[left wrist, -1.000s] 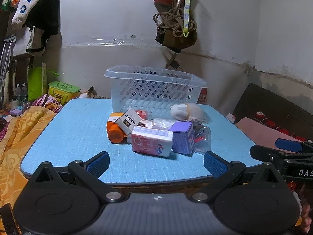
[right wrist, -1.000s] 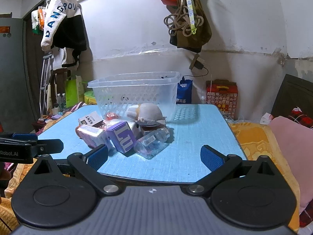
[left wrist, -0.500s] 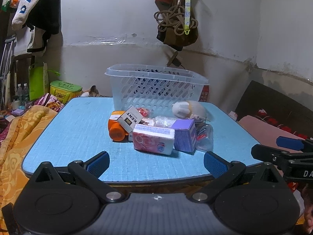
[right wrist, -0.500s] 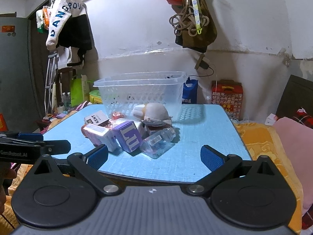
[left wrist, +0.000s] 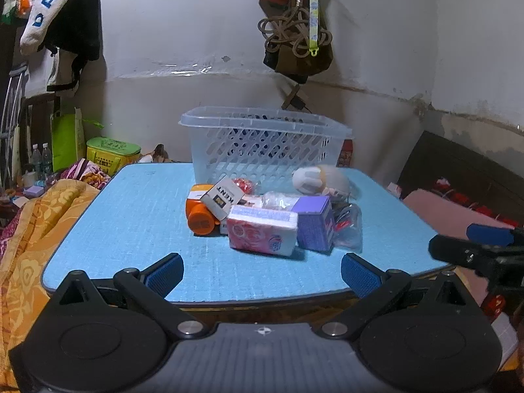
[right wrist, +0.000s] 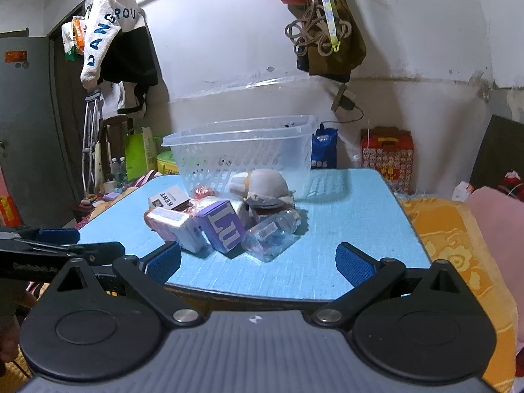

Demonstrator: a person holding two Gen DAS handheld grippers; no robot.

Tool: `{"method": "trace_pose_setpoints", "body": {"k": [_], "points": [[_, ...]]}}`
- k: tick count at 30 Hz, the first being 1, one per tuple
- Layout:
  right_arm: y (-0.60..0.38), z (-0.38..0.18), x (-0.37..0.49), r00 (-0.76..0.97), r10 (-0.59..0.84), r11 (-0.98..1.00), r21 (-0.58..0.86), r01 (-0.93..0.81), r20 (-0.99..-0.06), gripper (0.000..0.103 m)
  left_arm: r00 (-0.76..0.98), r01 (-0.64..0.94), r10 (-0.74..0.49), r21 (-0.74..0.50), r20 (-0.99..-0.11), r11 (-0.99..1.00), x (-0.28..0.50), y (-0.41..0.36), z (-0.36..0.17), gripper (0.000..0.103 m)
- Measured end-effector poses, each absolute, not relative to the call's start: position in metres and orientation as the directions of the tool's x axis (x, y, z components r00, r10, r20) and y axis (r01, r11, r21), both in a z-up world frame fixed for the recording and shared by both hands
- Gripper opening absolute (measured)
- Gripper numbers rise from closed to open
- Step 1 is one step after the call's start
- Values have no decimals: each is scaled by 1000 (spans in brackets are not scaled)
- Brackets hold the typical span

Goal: Organize objects

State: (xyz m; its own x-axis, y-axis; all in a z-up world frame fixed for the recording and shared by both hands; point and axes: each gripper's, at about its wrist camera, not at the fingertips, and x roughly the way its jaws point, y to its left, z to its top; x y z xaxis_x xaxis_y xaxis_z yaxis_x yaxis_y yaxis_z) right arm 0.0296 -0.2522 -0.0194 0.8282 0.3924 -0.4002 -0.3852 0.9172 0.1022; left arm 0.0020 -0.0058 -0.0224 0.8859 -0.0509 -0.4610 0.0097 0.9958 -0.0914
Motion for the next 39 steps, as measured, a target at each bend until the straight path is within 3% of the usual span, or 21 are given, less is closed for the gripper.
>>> {"method": "trace_pose_setpoints", "body": {"k": [12,17,25,28,32,35,39], "points": [[-240,-27,52,796,378,910,28,-415,-473,97,831,12,-44,-61,-554,998,56,-9,-47,102],[-246,-24,62,775,420,897,83,-435,-472,97,834,-25,-9,-55,-552,998,85,-10,-70,100],[-225,-20,81,770,447,869,15,-495,-455,95,869,-52,10,-72,-494,996,105,-4,-79,99],[-212,-20,88,773,441,860,-32,-510,-455,93,871,-31,-8,-71,-491,997,110,-6,-79,90],[-195,-28,105,743,446,844,-42,-535,-499,75,878,23,-64,-93,-475,995,109,-7,-78,67],[-184,-36,113,719,447,833,-46,-551,-533,65,886,31,-68,-87,-459,996,105,-2,-79,62],[-172,-42,117,717,430,827,-80,-557,-548,64,892,38,-70,-80,-446,996,97,6,-81,61]]}}
